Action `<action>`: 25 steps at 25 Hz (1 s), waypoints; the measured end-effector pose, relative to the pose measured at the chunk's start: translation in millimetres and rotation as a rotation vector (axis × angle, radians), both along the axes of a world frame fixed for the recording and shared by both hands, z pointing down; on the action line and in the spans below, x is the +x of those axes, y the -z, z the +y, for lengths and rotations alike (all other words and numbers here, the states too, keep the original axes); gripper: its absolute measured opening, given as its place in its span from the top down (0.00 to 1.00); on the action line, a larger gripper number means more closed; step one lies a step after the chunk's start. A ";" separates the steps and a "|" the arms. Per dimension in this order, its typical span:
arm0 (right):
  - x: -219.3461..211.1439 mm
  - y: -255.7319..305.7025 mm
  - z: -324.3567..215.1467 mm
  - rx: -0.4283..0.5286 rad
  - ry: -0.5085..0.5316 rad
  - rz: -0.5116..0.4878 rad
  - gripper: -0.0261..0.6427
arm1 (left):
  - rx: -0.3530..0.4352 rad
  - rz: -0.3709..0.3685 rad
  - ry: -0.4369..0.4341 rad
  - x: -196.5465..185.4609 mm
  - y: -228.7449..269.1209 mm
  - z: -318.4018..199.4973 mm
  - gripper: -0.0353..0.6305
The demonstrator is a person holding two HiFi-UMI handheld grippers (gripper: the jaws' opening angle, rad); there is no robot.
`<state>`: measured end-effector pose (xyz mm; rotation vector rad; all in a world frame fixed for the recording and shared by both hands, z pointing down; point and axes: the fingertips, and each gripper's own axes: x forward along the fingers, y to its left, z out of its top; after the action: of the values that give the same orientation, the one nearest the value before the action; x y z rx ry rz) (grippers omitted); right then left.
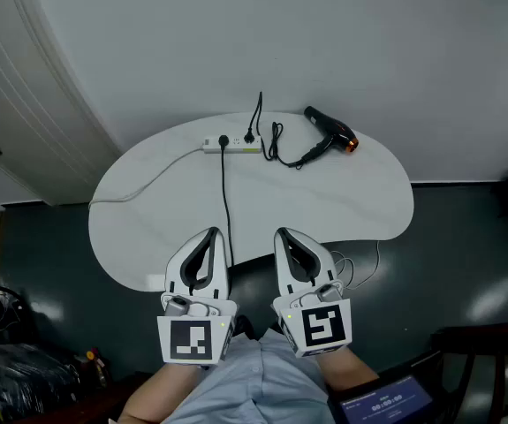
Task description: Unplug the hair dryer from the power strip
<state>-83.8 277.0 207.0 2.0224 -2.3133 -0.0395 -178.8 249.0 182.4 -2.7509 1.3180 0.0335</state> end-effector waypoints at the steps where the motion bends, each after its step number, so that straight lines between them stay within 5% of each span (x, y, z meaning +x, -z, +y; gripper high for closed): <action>1: -0.1 0.1 -1.3 0.001 -0.001 0.000 0.96 | -0.022 0.029 0.005 1.5 2.1 -0.4 0.95; 10: -9.4 0.0 -4.5 0.017 -0.003 -0.032 0.96 | -0.058 0.091 -0.007 -3.5 3.7 -1.4 0.95; 25: 21.3 -4.3 -30.0 -0.024 -0.036 -0.073 0.96 | -0.091 0.064 -0.020 14.1 -7.6 -24.9 0.95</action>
<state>-62.5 247.0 211.3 2.0874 -2.3064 0.0648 -164.7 224.2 190.0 -2.8619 1.3391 0.0650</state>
